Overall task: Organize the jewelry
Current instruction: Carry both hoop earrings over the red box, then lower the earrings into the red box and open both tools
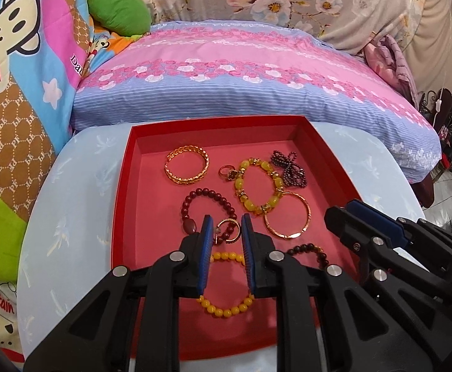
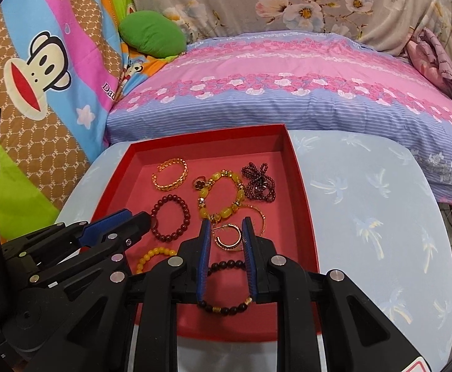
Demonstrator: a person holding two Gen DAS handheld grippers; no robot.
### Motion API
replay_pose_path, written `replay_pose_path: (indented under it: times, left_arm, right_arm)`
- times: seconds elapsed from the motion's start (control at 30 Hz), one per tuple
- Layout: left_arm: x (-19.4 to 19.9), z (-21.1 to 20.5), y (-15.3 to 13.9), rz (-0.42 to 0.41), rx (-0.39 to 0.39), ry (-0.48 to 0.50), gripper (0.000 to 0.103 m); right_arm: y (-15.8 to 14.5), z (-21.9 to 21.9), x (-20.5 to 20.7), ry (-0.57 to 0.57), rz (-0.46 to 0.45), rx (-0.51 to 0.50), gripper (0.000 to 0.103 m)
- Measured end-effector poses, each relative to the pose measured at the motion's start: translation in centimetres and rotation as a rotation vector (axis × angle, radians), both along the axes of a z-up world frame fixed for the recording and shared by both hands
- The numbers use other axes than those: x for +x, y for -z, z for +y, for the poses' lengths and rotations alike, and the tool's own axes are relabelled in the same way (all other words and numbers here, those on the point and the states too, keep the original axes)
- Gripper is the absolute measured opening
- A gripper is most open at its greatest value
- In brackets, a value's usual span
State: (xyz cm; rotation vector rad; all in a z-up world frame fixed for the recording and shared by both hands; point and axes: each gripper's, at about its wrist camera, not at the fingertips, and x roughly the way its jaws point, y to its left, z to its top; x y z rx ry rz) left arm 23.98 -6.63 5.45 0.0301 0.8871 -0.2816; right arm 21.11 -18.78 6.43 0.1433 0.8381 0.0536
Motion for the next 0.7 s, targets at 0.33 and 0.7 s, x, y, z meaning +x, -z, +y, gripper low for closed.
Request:
replay_pose_path:
  times: [0.33, 0.7]
  left_arm:
    - [2.3, 0.4, 2.1, 0.039, 0.001, -0.019, 0.018]
    - [3.4, 0.6, 3.3, 0.059, 0.007, -0.028, 0.018]
  right_arm:
    - [2.0, 0.3, 2.4, 0.000, 0.036, -0.005, 0.019]
    - [3.2, 0.5, 3.4, 0.000, 0.057, -0.005, 0.019]
